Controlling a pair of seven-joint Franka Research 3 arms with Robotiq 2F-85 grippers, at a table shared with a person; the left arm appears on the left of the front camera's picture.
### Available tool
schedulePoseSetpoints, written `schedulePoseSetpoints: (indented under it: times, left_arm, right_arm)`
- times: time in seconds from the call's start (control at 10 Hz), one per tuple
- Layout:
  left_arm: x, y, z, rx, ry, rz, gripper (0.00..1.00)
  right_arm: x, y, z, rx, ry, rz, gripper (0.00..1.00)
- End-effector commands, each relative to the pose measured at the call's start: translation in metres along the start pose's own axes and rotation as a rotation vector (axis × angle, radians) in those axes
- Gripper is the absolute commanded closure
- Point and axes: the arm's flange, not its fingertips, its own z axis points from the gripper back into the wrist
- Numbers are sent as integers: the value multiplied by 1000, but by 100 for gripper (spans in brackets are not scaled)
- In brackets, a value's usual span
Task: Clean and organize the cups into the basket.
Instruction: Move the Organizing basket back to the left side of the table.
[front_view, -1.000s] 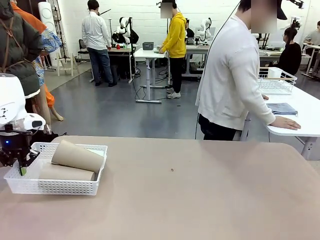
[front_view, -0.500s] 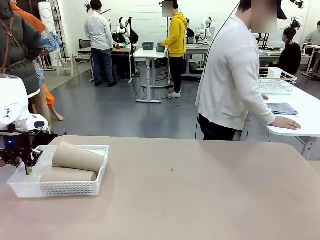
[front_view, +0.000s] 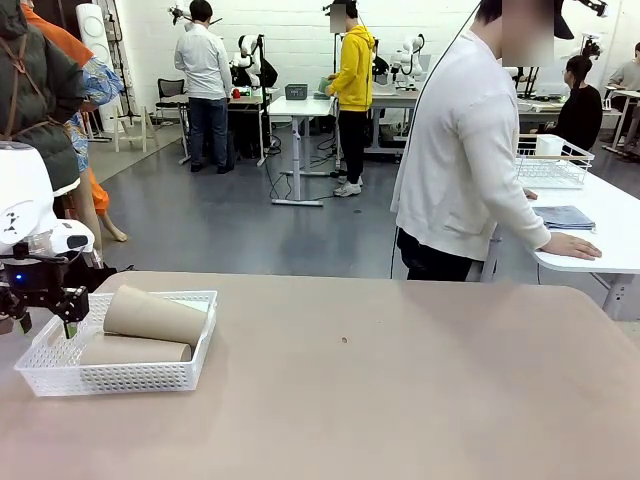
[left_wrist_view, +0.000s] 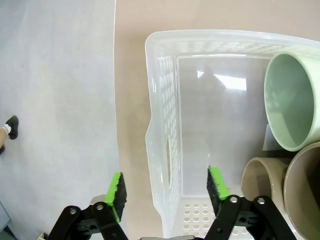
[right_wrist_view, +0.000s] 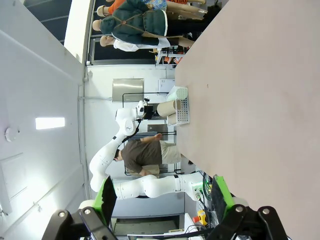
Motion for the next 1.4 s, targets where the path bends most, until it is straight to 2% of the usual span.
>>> schedulePoseSetpoints:
  times: [0.0,0.4,0.5,0.6,0.8,0.9,1.1,1.3]
  left_arm:
    - [-6,4,0,-10,-28,-8,0]
    - [-8,3,3,-13,-33,4,0]
    - [-10,-1,8,-15,-77,10,0]
    - [-23,-25,28,-28,-151,24,0]
    - [-71,-96,99,-74,-386,-96,0]
    - [-87,-128,125,-81,-437,-128,0]
    - [-96,-179,148,-119,-399,-163,0]
    - [-83,-216,150,-135,-332,-146,0]
  right_arm:
    - [-2,0,-1,-1,-5,0,0]
    - [-2,0,-1,-1,-5,0,0]
    - [-2,0,-1,-1,-5,0,0]
    - [-2,0,-1,-1,-5,0,0]
    - [-2,0,-1,-1,-5,0,0]
    - [-2,0,-1,-1,-5,0,0]
    - [-2,0,-1,-1,-5,0,0]
    - [-2,0,-1,-1,-5,0,0]
